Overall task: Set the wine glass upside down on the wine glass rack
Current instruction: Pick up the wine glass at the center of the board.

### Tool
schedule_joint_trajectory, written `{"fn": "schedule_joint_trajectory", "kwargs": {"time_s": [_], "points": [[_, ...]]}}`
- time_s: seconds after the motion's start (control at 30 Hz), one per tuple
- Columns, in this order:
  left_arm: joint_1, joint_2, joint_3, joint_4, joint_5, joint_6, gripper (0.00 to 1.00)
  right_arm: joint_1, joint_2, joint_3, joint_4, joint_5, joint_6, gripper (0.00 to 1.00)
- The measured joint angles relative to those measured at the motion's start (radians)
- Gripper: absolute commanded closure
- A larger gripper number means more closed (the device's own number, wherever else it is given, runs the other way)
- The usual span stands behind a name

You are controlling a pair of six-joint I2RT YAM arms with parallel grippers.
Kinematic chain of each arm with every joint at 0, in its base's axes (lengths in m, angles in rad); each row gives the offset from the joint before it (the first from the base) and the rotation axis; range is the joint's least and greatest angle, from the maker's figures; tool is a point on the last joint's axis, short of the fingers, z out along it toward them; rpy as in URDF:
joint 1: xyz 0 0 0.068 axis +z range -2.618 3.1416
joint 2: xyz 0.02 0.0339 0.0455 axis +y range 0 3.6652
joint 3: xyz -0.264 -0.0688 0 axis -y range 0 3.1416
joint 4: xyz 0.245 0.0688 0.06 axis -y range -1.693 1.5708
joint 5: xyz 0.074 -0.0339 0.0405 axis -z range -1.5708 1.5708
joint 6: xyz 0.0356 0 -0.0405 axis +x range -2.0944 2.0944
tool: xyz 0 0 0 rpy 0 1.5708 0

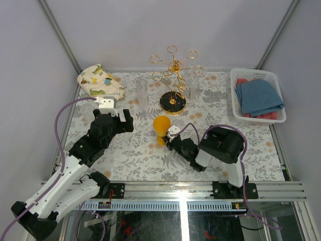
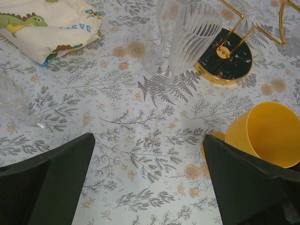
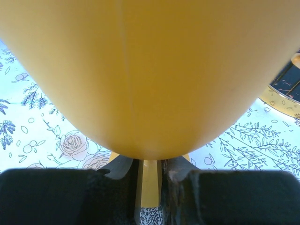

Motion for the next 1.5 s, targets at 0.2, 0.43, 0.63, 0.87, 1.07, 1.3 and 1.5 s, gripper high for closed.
{"fn": "schedule_joint_trajectory", "kwargs": {"time_s": [0.2, 0.43, 0.63, 0.87, 1.07, 1.3, 1.5], "points": [[0.0, 0.0, 0.0, 0.0, 0.0, -0.001, 0.0, 0.0, 0.0, 0.0, 0.0, -0.002, -0.003, 1.0], [0.001, -0.039, -0.017, 0.0, 0.015, -0.032, 0.0, 0.0, -0.071, -0.049, -0.007, -0.026, -0.003, 1.0], [0.001, -0.112, -0.036, 0.002, 0.095, -0.119, 0.0, 0.0, -0.263, -0.124, -0.003, -0.063, 0.018, 1.0], [0.001, -0.134, -0.039, 0.034, 0.199, -0.239, 0.0, 0.0, -0.537, -0.158, -0.011, -0.095, 0.044, 1.0], [0.001, -0.082, -0.042, 0.138, 0.325, -0.352, 0.0, 0.0, -0.707, -0.084, -0.041, -0.098, 0.053, 1.0], [0.001, -0.011, -0.051, 0.296, 0.459, -0.465, 0.04, 0.0, -0.72, 0.018, -0.055, -0.122, 0.072, 1.0], [-0.002, -0.006, -0.051, 0.39, 0.502, -0.517, 0.1, 0.0, -0.665, 0.074, -0.065, -0.149, 0.075, 1.0]]}}
